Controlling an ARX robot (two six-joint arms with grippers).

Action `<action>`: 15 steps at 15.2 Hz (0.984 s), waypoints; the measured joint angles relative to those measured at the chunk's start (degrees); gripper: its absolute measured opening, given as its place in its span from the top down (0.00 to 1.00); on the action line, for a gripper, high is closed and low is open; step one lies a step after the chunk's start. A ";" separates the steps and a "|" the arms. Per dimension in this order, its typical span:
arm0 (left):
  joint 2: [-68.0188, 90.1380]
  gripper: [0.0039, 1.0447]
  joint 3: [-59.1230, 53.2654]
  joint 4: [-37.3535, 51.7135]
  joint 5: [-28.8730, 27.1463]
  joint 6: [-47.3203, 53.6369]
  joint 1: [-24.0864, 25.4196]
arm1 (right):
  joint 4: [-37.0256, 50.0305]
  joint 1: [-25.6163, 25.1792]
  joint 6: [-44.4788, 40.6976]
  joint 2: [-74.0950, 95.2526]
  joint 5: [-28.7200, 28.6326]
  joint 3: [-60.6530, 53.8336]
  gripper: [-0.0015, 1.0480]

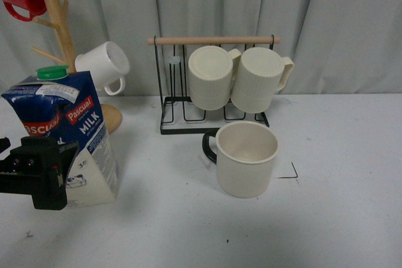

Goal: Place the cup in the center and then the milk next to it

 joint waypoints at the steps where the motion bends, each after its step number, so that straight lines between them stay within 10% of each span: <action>1: 0.28 0.06 0.31 0.09 -0.48 -0.28 -0.20 | -0.02 0.00 0.00 0.00 0.00 -0.02 0.06; 15: 7.85 0.06 10.19 -0.55 -11.19 -2.38 -5.07 | -0.02 0.00 0.00 0.00 0.00 -0.02 0.06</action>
